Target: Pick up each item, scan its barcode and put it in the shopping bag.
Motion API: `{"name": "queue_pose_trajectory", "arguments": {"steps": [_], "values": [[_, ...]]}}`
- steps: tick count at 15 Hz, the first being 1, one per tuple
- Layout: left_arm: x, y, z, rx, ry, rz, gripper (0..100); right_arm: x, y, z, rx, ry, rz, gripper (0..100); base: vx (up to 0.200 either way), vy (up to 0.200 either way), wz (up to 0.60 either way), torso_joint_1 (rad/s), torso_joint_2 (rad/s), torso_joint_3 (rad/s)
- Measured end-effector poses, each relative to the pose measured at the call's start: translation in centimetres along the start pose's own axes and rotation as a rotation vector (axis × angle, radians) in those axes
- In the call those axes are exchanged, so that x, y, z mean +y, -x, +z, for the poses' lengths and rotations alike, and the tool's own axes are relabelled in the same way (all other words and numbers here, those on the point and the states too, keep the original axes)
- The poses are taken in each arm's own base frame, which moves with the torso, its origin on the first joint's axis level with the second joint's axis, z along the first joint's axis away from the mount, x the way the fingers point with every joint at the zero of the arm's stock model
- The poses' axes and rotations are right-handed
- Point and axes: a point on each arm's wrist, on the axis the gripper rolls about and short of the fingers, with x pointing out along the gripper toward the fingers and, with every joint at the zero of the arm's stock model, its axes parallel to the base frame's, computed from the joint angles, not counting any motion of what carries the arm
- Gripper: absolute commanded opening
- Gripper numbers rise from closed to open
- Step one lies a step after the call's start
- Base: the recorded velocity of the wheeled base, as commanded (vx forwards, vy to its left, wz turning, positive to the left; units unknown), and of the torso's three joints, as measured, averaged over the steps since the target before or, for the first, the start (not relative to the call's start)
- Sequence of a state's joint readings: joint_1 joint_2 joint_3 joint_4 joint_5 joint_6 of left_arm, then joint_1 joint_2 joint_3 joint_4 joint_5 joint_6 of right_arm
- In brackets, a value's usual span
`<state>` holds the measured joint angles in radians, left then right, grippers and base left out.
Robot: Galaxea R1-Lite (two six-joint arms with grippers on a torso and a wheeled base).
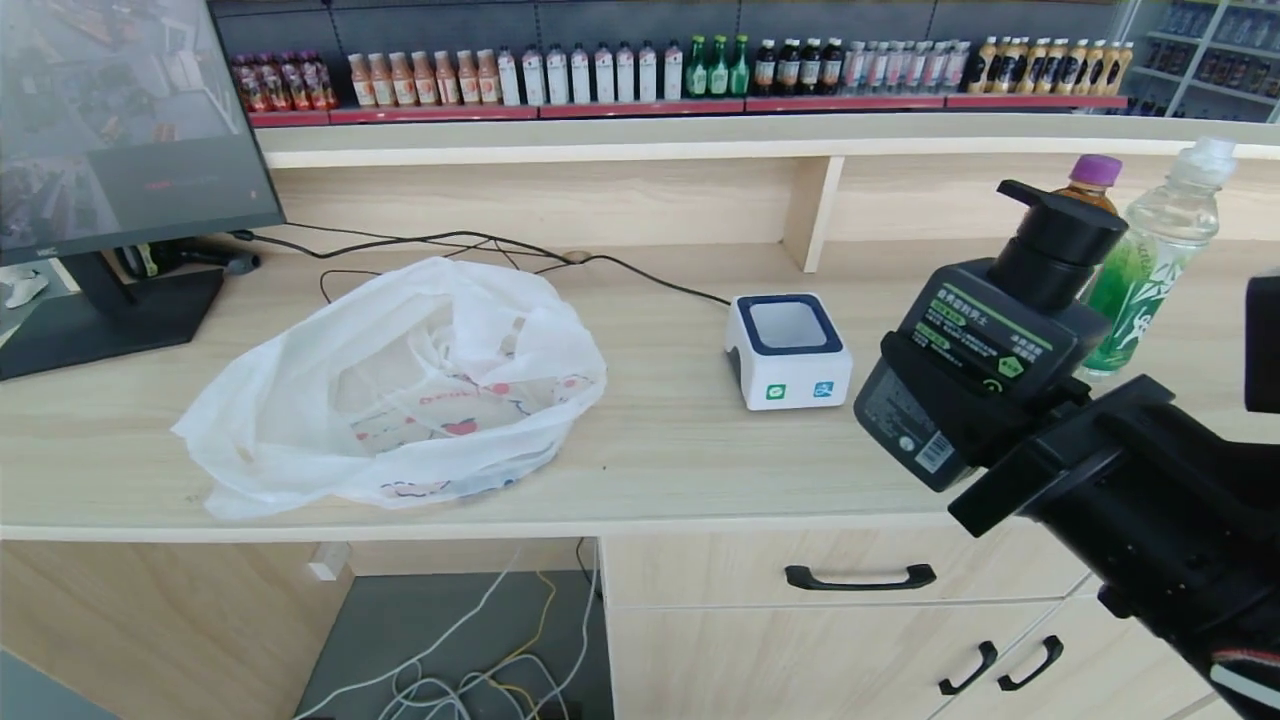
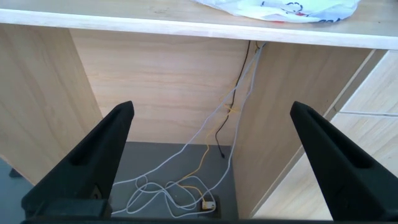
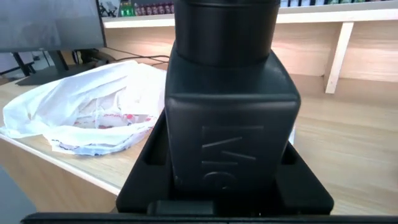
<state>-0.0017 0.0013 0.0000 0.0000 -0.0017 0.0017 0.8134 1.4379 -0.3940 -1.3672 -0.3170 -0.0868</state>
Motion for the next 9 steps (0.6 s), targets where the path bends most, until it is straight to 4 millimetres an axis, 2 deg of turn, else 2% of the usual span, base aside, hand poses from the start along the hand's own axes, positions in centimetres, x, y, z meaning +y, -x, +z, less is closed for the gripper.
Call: {"name": "queue_pose_trajectory", "arguments": {"steps": [2, 9], "values": [[0.0, 0.0, 0.0, 0.000, -0.001, 0.000, 100, -0.4, 0.0, -0.1, 0.004, -0.008, -0.017, 0, 0.000, 0.200, 0.00, 0.007, 0.01, 0.002], [0.0, 0.0, 0.0, 0.001, 0.000, 0.000, 100, -3.6, -0.2, -0.3, -0.030, 0.037, -0.082, 0, 0.000, 0.000, 0.00, 0.000, 0.00, 0.000]]}}
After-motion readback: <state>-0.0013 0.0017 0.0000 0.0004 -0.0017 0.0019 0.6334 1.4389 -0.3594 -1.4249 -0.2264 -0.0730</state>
